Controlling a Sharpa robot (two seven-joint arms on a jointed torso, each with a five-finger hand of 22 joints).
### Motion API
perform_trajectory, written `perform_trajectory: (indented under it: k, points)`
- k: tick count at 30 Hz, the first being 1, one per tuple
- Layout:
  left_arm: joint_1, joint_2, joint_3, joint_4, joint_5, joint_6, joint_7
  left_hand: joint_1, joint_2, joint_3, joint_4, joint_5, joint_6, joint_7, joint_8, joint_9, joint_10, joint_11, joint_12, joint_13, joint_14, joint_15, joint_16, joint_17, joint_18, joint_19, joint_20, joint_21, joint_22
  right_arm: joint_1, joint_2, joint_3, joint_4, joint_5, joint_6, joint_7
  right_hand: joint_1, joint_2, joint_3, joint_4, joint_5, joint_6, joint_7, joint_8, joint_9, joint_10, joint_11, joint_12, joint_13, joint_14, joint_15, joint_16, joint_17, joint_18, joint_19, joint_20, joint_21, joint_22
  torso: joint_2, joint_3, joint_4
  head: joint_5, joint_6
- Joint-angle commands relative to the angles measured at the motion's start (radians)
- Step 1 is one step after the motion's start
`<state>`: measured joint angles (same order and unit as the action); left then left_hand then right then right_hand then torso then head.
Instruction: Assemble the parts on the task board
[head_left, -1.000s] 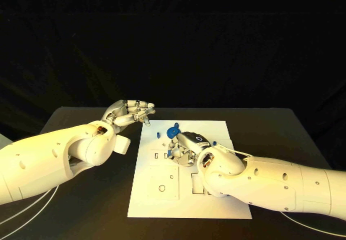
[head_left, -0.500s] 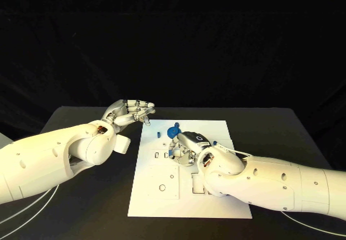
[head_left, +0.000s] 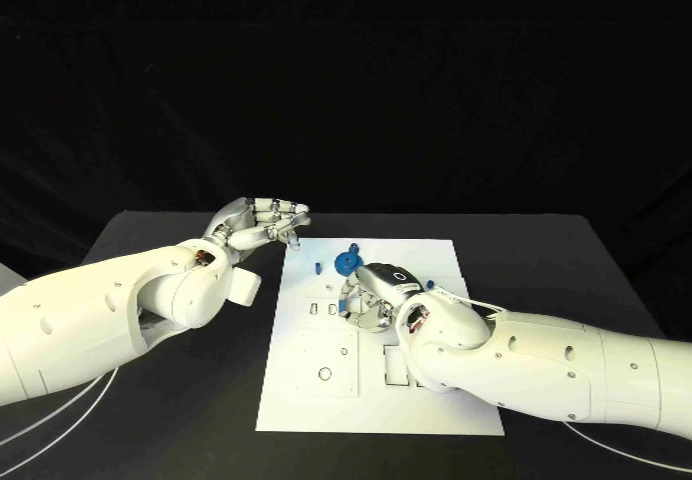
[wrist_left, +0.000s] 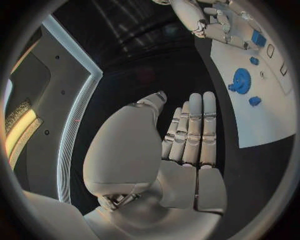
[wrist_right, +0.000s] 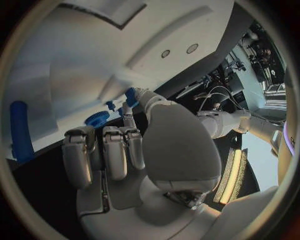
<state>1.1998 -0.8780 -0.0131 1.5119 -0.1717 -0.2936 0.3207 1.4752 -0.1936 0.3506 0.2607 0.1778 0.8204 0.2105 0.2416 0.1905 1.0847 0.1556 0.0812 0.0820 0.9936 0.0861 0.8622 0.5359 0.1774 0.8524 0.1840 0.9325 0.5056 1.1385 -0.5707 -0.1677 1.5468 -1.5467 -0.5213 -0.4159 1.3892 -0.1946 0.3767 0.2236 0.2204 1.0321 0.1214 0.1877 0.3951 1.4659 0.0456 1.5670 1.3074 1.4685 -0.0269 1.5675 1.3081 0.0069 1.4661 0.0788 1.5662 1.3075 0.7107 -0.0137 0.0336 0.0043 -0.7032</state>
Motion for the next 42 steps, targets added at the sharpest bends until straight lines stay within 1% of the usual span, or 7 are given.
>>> perform_trajectory:
  k: [1, 13, 18, 26, 35, 38, 42]
  points:
    - [0.0, 0.001, 0.001, 0.001, -0.003, 0.013, 0.003, 0.01, 0.0, 0.008, 0.001, -0.001, -0.006, 0.015, -0.006, 0.002, -0.004, 0.002, -0.004, 0.001, -0.008, 0.0, 0.005, -0.001, 0.005, -0.01, 0.0, 0.004, 0.001, -0.001, 0.0, 0.0, 0.0, -0.013, 0.019, 0.005, -0.008, -0.002, -0.001, 0.004, -0.005, -0.006, 0.001, 0.004, -0.002, 0.1, -0.003, -0.001, 0.258, 0.101, -0.003, 0.002, 0.257, -0.007, 0.105, -0.004, 0.005, 0.263, 0.0, -0.0001, -0.0003, 0.0, -0.002]
    - [0.0, 0.0, 0.0, 0.001, -0.003, 0.013, 0.002, 0.009, 0.0, 0.008, 0.001, -0.001, -0.006, 0.015, -0.006, 0.002, -0.004, 0.002, -0.004, 0.001, -0.008, 0.0, 0.006, -0.002, 0.005, -0.012, 0.0, 0.006, 0.002, -0.001, 0.0, -0.001, 0.001, -0.013, 0.013, 0.01, -0.023, -0.013, -0.006, 0.01, -0.013, -0.019, 0.005, 0.0, -0.004, 0.095, 0.0, -0.007, 0.253, 0.1, 0.001, 0.001, 0.255, -0.007, 0.105, -0.002, 0.005, 0.263, 0.0, -0.0005, 0.0, 0.0, -0.002]
    - [0.0, 0.0, 0.0, 0.0, -0.003, 0.013, 0.002, 0.009, 0.0, 0.008, 0.001, -0.001, -0.006, 0.015, -0.006, 0.002, -0.004, 0.002, -0.004, 0.001, -0.008, 0.0, 0.006, -0.002, 0.005, -0.012, 0.0, 0.006, 0.002, -0.001, 0.0, -0.001, 0.002, -0.013, 0.005, 0.013, -0.046, -0.03, -0.034, 0.028, -0.068, -0.048, 0.016, -0.011, -0.01, 0.085, 0.01, -0.018, 0.242, 0.1, 0.01, 0.0, 0.253, -0.007, 0.105, 0.006, 0.005, 0.263, 0.0, -0.0004, 0.0001, -0.001, -0.001]
    - [0.0, -0.001, 0.0, 0.0, -0.003, 0.013, 0.001, 0.009, 0.0, 0.008, 0.001, -0.001, -0.006, 0.015, -0.006, 0.002, -0.004, 0.002, -0.004, 0.001, -0.008, 0.0, 0.006, -0.002, 0.005, -0.012, 0.0, 0.006, 0.002, -0.001, -0.002, -0.001, 0.003, -0.013, -0.004, 0.019, -0.047, -0.03, -0.12, 0.06, -0.135, -0.082, 0.025, -0.02, -0.017, 0.073, 0.019, -0.029, 0.231, 0.1, 0.019, 0.0, 0.251, -0.007, 0.105, 0.015, 0.005, 0.263, 0.0, -0.0008, -0.0002, 0.0, -0.001]
    - [0.0, -0.002, 0.0, 0.0, -0.005, 0.013, -0.001, 0.009, 0.0, 0.008, 0.001, -0.001, -0.006, 0.015, -0.006, 0.002, -0.004, 0.002, -0.004, 0.001, -0.008, 0.0, 0.006, -0.002, 0.005, -0.012, 0.0, 0.006, 0.002, -0.001, -0.012, -0.001, 0.017, -0.015, -0.019, 0.031, -0.043, -0.02, -0.204, 0.065, -0.116, -0.1, 0.03, -0.023, -0.021, 0.062, 0.024, -0.04, 0.221, 0.099, 0.023, -0.001, 0.247, -0.007, 0.105, 0.02, 0.005, 0.263, 0.0, -0.0002, 0.001, 0.0, 0.0]
    - [-0.001, 0.0, 0.0, -0.004, -0.009, 0.014, -0.006, 0.007, -0.001, 0.009, 0.002, -0.001, -0.007, 0.016, -0.006, 0.002, -0.005, 0.002, -0.004, 0.001, -0.008, 0.0, 0.006, -0.002, 0.005, -0.014, 0.0, 0.008, 0.003, -0.001, -0.03, 0.0, 0.041, -0.012, -0.054, 0.053, -0.044, -0.015, -0.236, 0.067, -0.121, -0.109, 0.032, -0.026, -0.023, 0.059, 0.026, -0.044, 0.218, 0.098, 0.025, -0.002, 0.245, -0.007, 0.105, 0.021, 0.005, 0.263, -0.001, 0.0003, 0.002, 0.0, 0.001]
    - [-0.002, 0.003, 0.0, -0.009, -0.03, 0.022, -0.031, 0.002, 0.0, 0.009, 0.005, -0.002, -0.009, 0.015, -0.007, 0.002, 0.01, 0.0, 0.005, 0.005, -0.001, -0.001, 0.014, 0.0, 0.006, -0.014, 0.0, 0.013, 0.006, 0.007, -0.063, 0.004, 0.07, 0.036, -0.095, 0.124, -0.043, -0.008, -0.249, 0.067, -0.114, -0.112, 0.033, -0.026, -0.024, 0.059, 0.027, -0.043, 0.219, 0.098, 0.026, -0.002, 0.244, -0.007, 0.105, 0.022, 0.005, 0.263, -0.004, 0.0006, -0.0001, 0.003, 0.003]
